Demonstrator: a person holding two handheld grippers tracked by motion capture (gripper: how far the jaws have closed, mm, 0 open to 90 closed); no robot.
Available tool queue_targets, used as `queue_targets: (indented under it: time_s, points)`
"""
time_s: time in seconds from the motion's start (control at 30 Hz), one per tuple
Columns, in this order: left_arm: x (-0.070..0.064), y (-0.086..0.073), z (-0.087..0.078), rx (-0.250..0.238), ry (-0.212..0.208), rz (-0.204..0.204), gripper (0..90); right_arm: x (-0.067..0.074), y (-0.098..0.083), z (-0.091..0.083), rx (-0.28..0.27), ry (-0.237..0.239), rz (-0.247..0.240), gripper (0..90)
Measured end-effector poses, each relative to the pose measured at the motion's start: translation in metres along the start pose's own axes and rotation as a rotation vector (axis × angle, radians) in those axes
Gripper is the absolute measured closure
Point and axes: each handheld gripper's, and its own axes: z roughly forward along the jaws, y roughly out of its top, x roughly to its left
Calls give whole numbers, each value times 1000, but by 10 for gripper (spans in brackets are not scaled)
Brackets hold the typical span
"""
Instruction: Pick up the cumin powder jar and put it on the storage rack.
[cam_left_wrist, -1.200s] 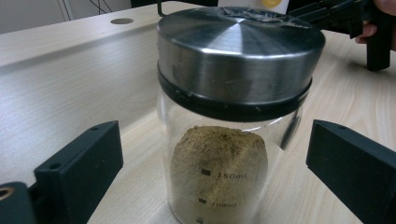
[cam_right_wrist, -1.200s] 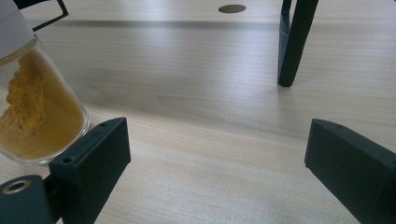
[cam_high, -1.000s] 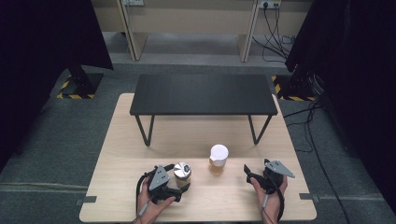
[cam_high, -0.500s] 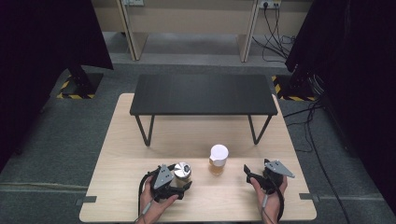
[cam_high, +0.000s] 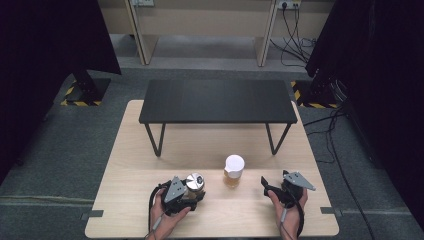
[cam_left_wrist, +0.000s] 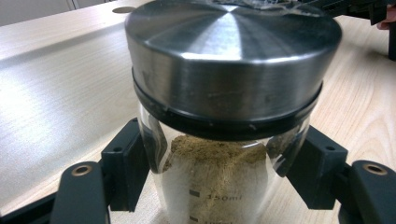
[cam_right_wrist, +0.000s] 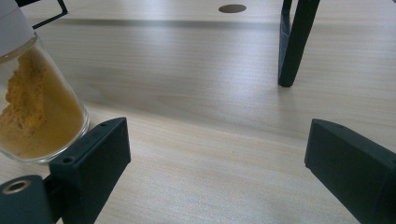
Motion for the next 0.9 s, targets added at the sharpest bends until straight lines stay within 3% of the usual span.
queue_targets:
  time_s: [0.9]
  points:
    - [-3,-2,-1,-13,17,-18,302,0,1,0,3,2,-3,70]
